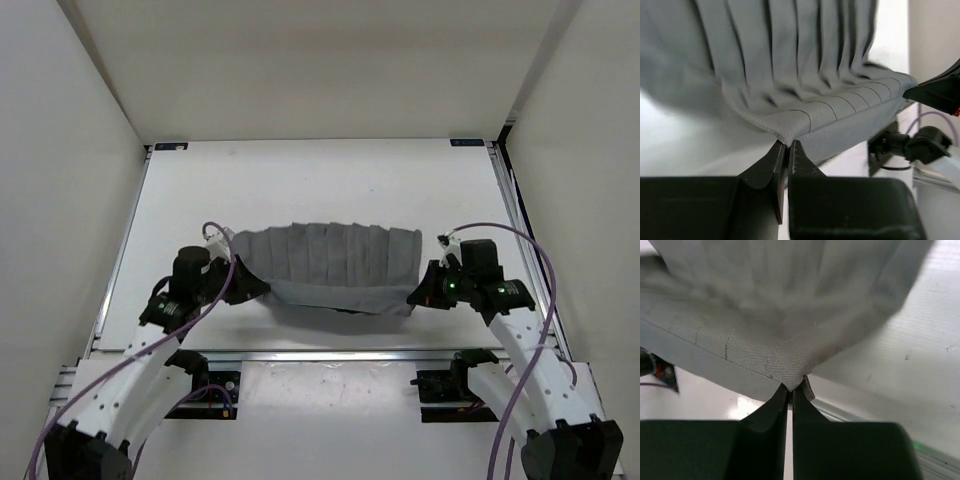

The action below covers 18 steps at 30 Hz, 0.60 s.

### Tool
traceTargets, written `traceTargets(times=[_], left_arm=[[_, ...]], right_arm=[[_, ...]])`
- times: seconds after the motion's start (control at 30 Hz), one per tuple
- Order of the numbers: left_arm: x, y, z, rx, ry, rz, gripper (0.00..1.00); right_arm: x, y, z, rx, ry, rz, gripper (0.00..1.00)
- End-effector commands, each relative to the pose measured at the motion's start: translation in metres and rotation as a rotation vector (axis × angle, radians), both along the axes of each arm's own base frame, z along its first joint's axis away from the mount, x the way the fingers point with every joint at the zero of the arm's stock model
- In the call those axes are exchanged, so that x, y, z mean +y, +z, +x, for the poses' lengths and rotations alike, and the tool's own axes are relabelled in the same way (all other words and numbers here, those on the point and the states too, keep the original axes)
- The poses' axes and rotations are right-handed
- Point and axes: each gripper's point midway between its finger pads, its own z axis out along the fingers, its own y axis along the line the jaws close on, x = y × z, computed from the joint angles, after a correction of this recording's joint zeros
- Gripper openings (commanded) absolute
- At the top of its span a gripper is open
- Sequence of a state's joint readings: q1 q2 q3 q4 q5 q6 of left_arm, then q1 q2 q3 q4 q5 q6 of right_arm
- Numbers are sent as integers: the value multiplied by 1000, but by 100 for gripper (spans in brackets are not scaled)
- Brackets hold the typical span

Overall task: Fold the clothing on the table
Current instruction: Flatten the skirt out, then fold the skirt

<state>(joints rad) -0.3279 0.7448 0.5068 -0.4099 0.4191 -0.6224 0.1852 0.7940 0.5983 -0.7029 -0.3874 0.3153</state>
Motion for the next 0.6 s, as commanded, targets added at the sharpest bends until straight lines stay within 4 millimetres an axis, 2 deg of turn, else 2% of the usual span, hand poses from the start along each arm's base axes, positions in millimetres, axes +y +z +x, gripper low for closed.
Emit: traceTargets(times=[0.0, 0.17, 0.3, 0.37, 0.4, 0.47, 0.53, 0.57], left_arm=[[12, 15, -16, 22, 56, -59, 0], [10, 11, -36, 108, 40, -87, 0], [4, 18, -30, 95, 45, -71, 0], [3, 14, -22, 115, 44, -55, 0], [6, 17, -15, 105, 61, -45, 0], [10, 21, -2, 94, 86, -28, 0], [22, 30, 14, 67, 143, 10, 0], [23, 29, 18, 82, 154, 23, 0]], right_arm=[[-4, 33, -1, -10, -28, -10, 0], [16, 31, -44, 146, -6, 155, 0], [33, 32, -51, 192, 41, 153, 0], [37, 39, -35, 142, 64, 133, 0], [34, 34, -30, 165, 42, 115, 0], [38, 52, -3, 91, 51, 176, 0], [31, 53, 18, 97, 8, 214, 0], [32, 61, 28, 63, 12, 237, 0]])
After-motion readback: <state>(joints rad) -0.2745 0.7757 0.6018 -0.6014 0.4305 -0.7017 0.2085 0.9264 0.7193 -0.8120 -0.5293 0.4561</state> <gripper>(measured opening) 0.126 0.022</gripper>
